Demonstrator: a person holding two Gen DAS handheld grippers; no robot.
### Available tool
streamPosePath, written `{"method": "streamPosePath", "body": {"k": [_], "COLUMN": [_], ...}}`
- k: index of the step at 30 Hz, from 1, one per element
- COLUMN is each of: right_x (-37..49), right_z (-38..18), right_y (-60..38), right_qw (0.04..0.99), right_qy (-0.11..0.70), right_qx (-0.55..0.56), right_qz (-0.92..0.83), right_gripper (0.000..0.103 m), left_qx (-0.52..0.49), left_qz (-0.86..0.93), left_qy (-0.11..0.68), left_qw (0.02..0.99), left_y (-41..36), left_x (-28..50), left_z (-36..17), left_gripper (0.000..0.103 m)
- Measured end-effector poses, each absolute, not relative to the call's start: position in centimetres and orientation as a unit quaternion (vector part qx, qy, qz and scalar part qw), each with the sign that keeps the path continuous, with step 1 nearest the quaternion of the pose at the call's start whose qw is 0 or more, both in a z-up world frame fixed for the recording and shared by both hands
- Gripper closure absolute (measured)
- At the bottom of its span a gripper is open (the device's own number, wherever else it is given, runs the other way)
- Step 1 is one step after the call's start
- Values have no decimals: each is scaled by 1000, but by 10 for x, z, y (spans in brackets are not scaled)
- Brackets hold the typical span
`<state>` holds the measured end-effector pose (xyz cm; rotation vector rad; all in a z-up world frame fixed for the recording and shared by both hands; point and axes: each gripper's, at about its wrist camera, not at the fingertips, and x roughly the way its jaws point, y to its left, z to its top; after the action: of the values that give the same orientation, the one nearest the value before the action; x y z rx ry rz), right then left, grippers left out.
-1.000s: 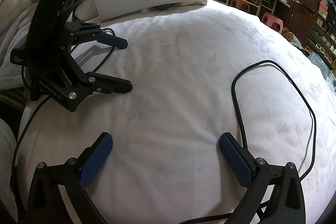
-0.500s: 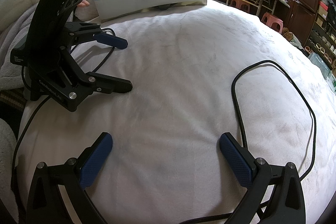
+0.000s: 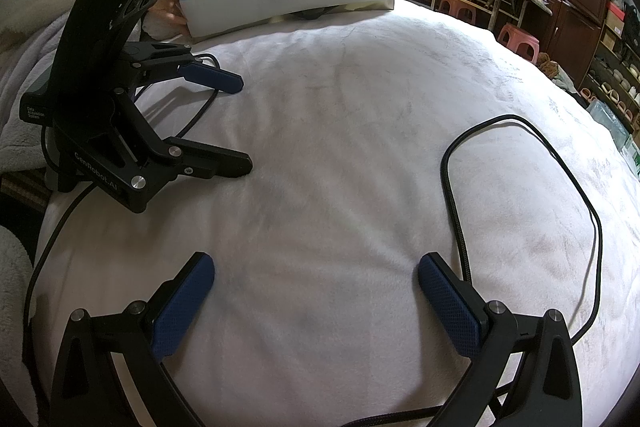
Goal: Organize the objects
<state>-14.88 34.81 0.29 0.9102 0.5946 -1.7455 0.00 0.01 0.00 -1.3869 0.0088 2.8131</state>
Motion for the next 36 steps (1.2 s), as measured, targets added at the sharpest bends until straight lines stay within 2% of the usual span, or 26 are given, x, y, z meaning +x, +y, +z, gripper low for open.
{"method": "streamPosePath", "body": {"k": [36], "right_x": [-149], "right_z": [3], "right_y": [347], "right_qw": [517], "right_qy": [247], "right_qx": [378], "right_qz": [-727], "right_gripper": [0], "left_qx": [-443], "left_qz": [897], "left_qy": [2], "left_qw": [3], "left_y": [0], "left_x": [5], "left_z": [2], "left_gripper": [6]}}
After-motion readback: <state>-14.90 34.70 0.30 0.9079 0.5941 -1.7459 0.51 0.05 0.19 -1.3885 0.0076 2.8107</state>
